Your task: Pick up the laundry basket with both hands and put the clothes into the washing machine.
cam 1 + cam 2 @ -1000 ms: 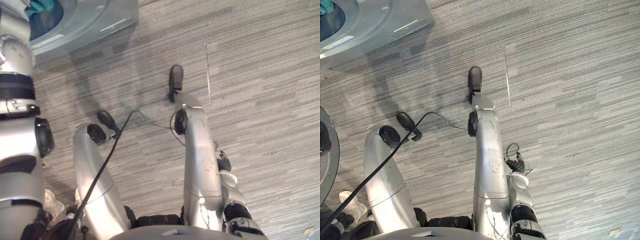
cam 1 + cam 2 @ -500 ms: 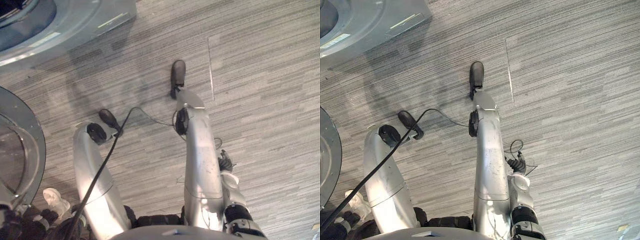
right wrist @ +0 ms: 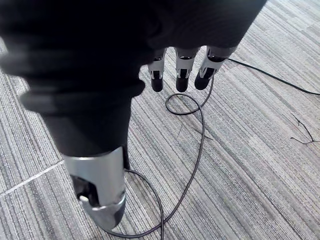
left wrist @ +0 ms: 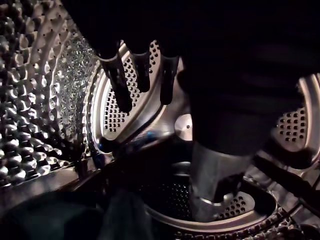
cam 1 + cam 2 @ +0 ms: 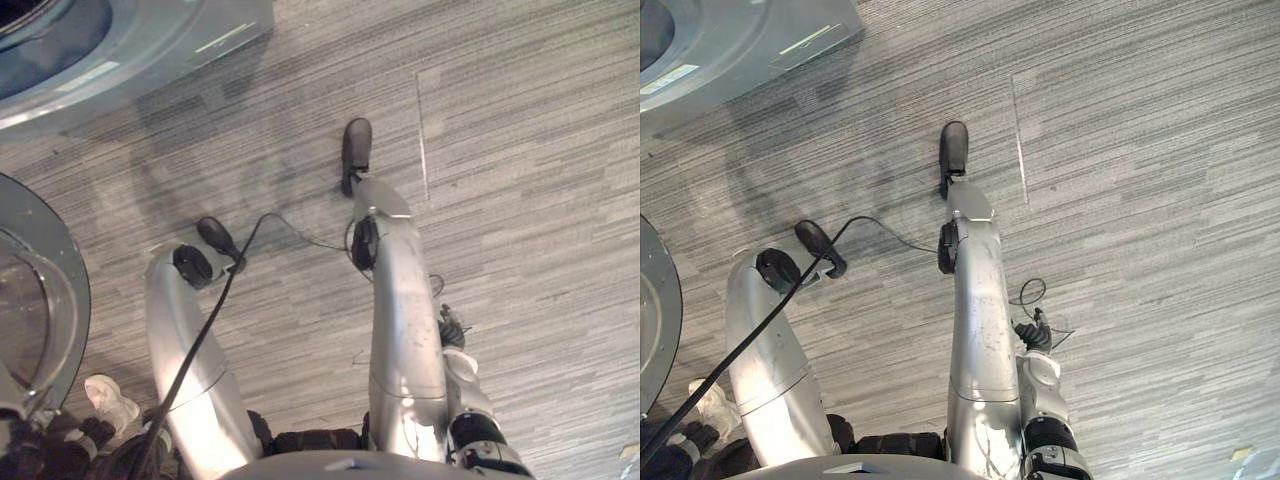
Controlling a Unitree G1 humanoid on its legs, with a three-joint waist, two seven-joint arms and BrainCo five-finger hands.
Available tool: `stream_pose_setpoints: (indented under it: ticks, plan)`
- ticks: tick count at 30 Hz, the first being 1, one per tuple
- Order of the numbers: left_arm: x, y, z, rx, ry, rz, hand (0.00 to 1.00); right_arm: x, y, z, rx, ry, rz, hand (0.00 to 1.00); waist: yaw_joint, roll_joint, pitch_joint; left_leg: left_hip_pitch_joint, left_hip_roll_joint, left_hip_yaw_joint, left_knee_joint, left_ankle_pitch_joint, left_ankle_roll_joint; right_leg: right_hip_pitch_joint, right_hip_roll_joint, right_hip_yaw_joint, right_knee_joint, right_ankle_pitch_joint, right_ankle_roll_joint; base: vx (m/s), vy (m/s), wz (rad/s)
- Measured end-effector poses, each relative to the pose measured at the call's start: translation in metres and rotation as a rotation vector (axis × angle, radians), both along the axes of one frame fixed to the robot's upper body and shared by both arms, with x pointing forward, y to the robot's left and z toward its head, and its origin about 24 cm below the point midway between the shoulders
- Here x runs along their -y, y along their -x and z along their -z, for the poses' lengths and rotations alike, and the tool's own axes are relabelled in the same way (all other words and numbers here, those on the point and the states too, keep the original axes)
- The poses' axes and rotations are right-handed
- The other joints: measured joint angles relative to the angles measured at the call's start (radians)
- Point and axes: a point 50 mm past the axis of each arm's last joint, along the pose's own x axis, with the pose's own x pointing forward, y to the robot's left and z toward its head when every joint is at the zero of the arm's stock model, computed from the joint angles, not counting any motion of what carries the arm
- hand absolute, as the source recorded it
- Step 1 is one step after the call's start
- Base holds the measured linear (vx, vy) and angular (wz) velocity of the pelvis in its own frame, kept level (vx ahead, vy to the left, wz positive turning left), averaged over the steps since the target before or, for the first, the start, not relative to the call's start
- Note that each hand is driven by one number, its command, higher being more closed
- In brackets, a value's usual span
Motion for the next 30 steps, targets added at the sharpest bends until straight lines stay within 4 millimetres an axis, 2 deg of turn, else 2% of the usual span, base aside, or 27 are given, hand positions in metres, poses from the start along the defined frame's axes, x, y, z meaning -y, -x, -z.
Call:
stream_pose_setpoints:
  ticks: [4,8,11,12,13,14,16,18,19,21,22,23,24,25,27,29,30]
  plan:
    - [0.013,-0.021,0.021,-0.03,0.012,0.032,0.0,-0.001,-0.001,-0.001,0.008,-0.004,0.001,0.0,-0.002,0.0,0.0,-0.001,0.0,-0.002,0.011,-0.002,0.003,0.001,0.0,0.002,0.007,0.001,0.001,-0.08,0.014,0.0]
    - [0.027,-0.049,0.063,-0.068,0.101,0.098,0.0,-0.004,-0.002,-0.001,0.009,0.002,-0.015,0.0,-0.005,0.0,0.0,0.004,0.0,-0.005,0.016,-0.002,0.003,0.006,0.0,0.002,0.014,0.0,0.001,-0.07,0.004,0.01]
    - [0.055,-0.066,0.102,-0.046,0.212,0.272,0.0,-0.004,-0.001,0.0,0.0,0.002,-0.011,0.0,-0.005,0.0,0.0,0.019,0.0,-0.01,0.015,-0.003,0.004,0.025,-0.002,-0.002,0.015,-0.001,-0.001,-0.07,0.002,0.02]
    - [0.062,-0.068,0.109,-0.035,0.225,0.306,0.0,-0.004,-0.001,0.0,-0.002,0.002,-0.009,0.0,-0.006,0.0,0.0,0.022,0.0,-0.011,0.015,-0.003,0.005,0.03,-0.003,-0.004,0.015,-0.002,-0.001,-0.07,0.002,0.06]
    - [0.078,-0.071,0.123,-0.021,0.25,0.378,0.0,-0.003,-0.001,0.001,-0.009,0.004,0.0,0.0,-0.004,0.0,0.0,0.032,-0.002,-0.012,0.011,-0.005,0.01,0.04,-0.005,-0.005,0.015,-0.003,-0.001,-0.07,-0.001,0.08]
    - [0.093,-0.071,0.138,-0.012,0.276,0.441,0.0,-0.003,0.0,0.001,-0.011,0.007,0.007,0.0,-0.003,0.0,-0.001,0.042,-0.004,-0.012,0.008,-0.005,0.01,0.047,-0.007,-0.006,0.016,-0.006,-0.002,-0.08,-0.006,0.07]
    - [0.109,-0.069,0.158,-0.009,0.293,0.489,0.0,-0.001,0.0,0.001,-0.012,0.007,0.016,0.0,-0.002,0.001,-0.001,0.051,-0.004,-0.014,0.005,-0.005,0.01,0.055,-0.008,-0.008,0.019,-0.011,-0.003,-0.06,-0.012,0.04]
    - [0.128,-0.058,0.187,-0.006,0.325,0.528,0.0,0.001,0.002,0.002,-0.025,-0.004,0.038,0.0,0.0,0.001,-0.001,0.063,-0.007,-0.024,0.006,-0.006,0.007,0.063,-0.01,-0.011,0.048,-0.032,-0.002,-0.04,-0.029,0.13]
    - [0.133,-0.055,0.196,-0.014,0.326,0.532,0.0,0.0,0.003,0.004,-0.03,-0.011,0.044,0.0,0.004,0.001,-0.001,0.07,-0.009,-0.028,0.004,-0.007,0.005,0.068,-0.011,-0.013,0.048,-0.034,-0.004,-0.03,-0.033,0.09]
    - [0.15,-0.044,0.232,-0.046,0.38,0.534,0.0,0.003,0.004,0.004,-0.034,-0.01,0.054,0.0,0.021,0.002,-0.002,0.116,-0.014,-0.031,-0.042,0.002,0.0,0.107,-0.01,-0.021,0.03,-0.042,-0.01,-0.04,-0.041,0.03]
    - [0.153,-0.041,0.243,-0.064,0.404,0.531,0.0,0.003,0.006,0.006,-0.047,-0.012,0.058,0.0,0.023,0.002,-0.002,0.135,-0.015,-0.031,-0.052,0.005,-0.001,0.121,-0.011,-0.022,0.04,-0.058,-0.013,-0.01,-0.072,0.25]
    - [0.16,-0.036,0.264,-0.1,0.464,0.535,0.0,0.002,0.01,0.013,-0.081,-0.021,0.061,0.0,0.024,0.003,-0.005,0.173,-0.021,-0.034,-0.062,0.007,-0.008,0.154,-0.013,-0.024,0.043,-0.066,-0.019,0.0,-0.074,0.2]
    - [0.166,-0.033,0.281,-0.137,0.51,0.531,0.0,0.005,0.012,0.014,-0.091,-0.013,0.067,0.0,0.043,0.002,-0.005,0.22,-0.026,-0.037,-0.096,0.013,-0.019,0.197,-0.013,-0.037,0.021,-0.07,-0.023,0.0,-0.09,0.15]
    - [0.169,-0.031,0.288,-0.153,0.531,0.53,0.0,0.005,0.012,0.013,-0.09,-0.01,0.068,0.0,0.048,0.003,-0.005,0.246,-0.03,-0.036,-0.12,0.019,-0.022,0.222,-0.014,-0.041,0.003,-0.07,-0.023,0.0,-0.078,0.02]
    - [0.176,-0.022,0.323,-0.242,0.617,0.523,0.0,0.004,0.015,0.018,-0.115,-0.016,0.072,0.0,0.051,0.006,-0.008,0.371,-0.047,-0.034,-0.238,0.06,-0.025,0.352,-0.016,-0.065,-0.081,-0.071,-0.024,0.02,-0.108,0.25]
    - [0.179,-0.017,0.347,-0.309,0.667,0.514,0.0,0.003,0.021,0.024,-0.155,-0.022,0.079,0.0,0.055,0.008,-0.018,0.457,-0.055,-0.034,-0.306,0.078,-0.026,0.437,-0.018,-0.079,-0.12,-0.072,-0.027,0.05,-0.13,0.31]
    - [0.183,-0.012,0.377,-0.412,0.721,0.502,0.0,0.004,0.029,0.03,-0.193,-0.022,0.081,0.0,0.062,0.018,-0.058,0.524,-0.068,-0.034,-0.374,0.104,-0.032,0.501,-0.026,-0.097,-0.162,-0.072,-0.034,0.09,-0.149,0.31]
